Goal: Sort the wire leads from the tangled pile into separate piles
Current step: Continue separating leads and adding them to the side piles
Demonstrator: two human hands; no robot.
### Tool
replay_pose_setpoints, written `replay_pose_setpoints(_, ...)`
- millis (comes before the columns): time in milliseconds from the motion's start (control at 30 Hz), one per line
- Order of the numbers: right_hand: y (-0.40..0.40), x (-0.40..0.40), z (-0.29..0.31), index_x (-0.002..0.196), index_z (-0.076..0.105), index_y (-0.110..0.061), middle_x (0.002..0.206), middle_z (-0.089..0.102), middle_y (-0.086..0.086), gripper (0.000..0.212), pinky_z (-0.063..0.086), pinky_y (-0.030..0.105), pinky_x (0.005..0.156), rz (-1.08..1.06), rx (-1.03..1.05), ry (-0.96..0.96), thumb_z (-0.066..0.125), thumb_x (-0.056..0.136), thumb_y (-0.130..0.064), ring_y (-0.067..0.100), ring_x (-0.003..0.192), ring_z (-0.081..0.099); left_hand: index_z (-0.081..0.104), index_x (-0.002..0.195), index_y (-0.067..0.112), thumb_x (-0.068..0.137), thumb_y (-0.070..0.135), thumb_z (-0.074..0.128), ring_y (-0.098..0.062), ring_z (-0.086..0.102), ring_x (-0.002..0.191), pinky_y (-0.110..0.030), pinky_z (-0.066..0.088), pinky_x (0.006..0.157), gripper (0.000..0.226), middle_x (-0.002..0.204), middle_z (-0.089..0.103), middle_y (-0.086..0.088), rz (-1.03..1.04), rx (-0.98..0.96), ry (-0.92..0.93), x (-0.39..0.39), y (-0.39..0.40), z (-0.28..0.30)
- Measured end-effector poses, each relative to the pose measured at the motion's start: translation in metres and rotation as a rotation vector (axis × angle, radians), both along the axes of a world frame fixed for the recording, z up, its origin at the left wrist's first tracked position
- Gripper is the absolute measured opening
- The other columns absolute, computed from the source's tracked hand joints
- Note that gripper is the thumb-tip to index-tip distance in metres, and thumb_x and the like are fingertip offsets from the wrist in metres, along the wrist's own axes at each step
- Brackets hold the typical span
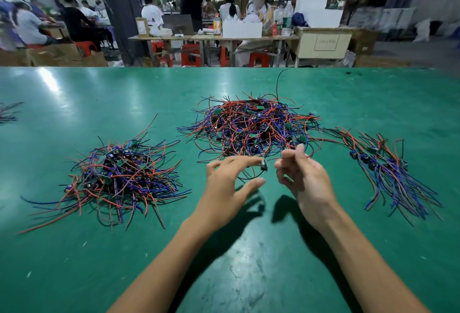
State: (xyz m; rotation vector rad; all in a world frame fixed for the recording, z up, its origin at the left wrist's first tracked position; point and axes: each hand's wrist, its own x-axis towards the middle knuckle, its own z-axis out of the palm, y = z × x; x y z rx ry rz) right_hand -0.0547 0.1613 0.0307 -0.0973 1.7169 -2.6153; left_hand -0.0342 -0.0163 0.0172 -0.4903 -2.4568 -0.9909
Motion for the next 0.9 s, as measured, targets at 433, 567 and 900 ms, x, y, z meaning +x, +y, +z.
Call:
replay_pose_setpoints(433, 0.004, 0.006, 0.01, 0.096, 0.081, -0.033, 0.098, 0.076, -0.004, 0.042, 0.042, 0.027, 0.074, 0.171, -0.156, -0.133, 0.043, 0.101, -0.051, 0.006, 0.069, 0.06, 0.072, 0.096, 0.012, 0.098, 0.023, 0.06, -0.015, 0.062, 0.059, -0.021, 0.048, 0.061, 0.016, 0.076, 0.073, -0.003, -0.192, 0.784, -0.36, 0.005, 0.002, 0.025)
replay_pose_setpoints(567, 0.005, 0.004, 0.007, 0.104, 0.079, -0.036, 0.103, 0.075, -0.005, 0.038, 0.045, 0.024, 0.072, 0.199, -0.122, -0.125, 0.044, 0.1, -0.052, 0.005, 0.072, 0.06, 0.075, 0.099, 0.009, 0.097, 0.024, 0.062, -0.011, 0.054, 0.051, -0.016, 0.047, 0.055, 0.019, 0.073, 0.071, 0.0, -0.136, 0.882, -0.377, 0.003, -0.006, 0.028)
replay_pose_setpoints(900, 0.0, 0.007, -0.001, 0.116, 0.074, -0.027, 0.11, 0.076, 0.006, 0.034, 0.045, 0.024, 0.068, 0.139, 0.192, -0.009, 0.054, 0.095, -0.045, 0.008, 0.073, 0.061, 0.077, 0.093, 0.022, 0.093, 0.026, 0.069, -0.008, 0.06, 0.061, -0.019, 0.052, 0.062, 0.008, 0.085, 0.076, 0.005, 0.215, 0.982, 0.046, -0.003, -0.077, 0.054)
